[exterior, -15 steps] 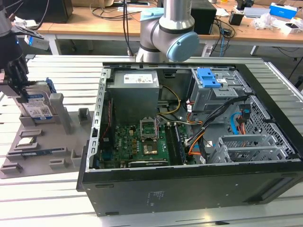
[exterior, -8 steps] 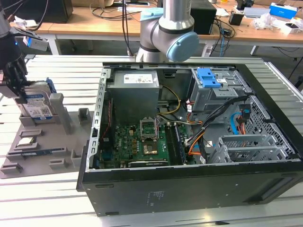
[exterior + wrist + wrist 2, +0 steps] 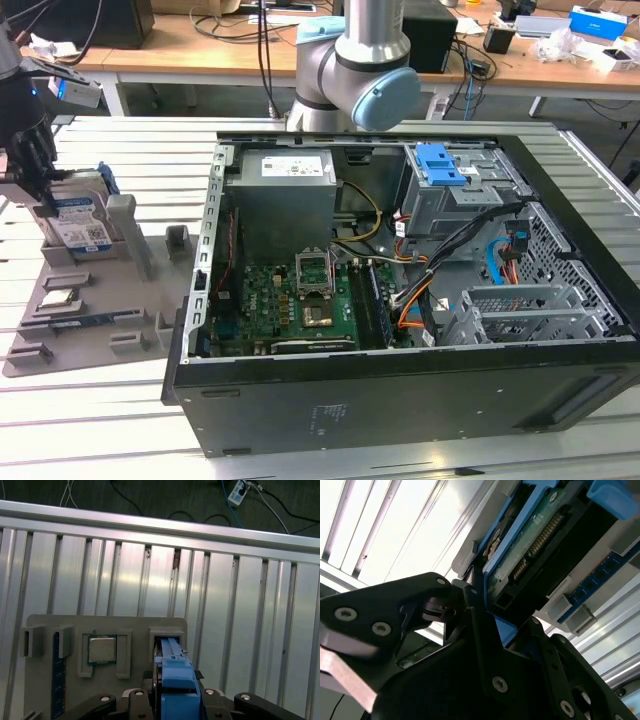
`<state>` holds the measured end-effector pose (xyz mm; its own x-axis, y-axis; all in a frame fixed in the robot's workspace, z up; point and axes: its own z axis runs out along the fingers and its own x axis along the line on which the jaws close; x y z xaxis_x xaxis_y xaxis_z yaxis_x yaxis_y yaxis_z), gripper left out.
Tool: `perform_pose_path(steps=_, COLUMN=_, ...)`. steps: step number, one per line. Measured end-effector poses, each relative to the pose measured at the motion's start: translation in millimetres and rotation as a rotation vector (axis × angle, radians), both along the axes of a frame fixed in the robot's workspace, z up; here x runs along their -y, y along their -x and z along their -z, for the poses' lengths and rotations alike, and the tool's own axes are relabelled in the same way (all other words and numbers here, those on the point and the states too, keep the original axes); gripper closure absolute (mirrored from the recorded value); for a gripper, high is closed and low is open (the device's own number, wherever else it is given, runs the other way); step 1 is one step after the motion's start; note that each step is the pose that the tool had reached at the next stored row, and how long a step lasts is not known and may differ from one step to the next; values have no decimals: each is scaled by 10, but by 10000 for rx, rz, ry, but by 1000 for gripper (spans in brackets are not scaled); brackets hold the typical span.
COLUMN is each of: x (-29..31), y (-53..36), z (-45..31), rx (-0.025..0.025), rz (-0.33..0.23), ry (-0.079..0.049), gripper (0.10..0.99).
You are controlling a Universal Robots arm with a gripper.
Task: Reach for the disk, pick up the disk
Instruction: 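Pick up the disk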
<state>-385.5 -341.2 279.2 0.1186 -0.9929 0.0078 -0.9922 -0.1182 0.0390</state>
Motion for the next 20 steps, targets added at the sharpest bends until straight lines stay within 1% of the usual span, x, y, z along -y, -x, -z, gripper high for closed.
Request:
perform_pose_path(steps=17, x=0, y=6, z=-3, rx=1, rz=0, ry=0, gripper=714)
perform_pose_path(steps=20, x=0, y=5, z=-54, rx=0, rz=1, ry=1, gripper=714)
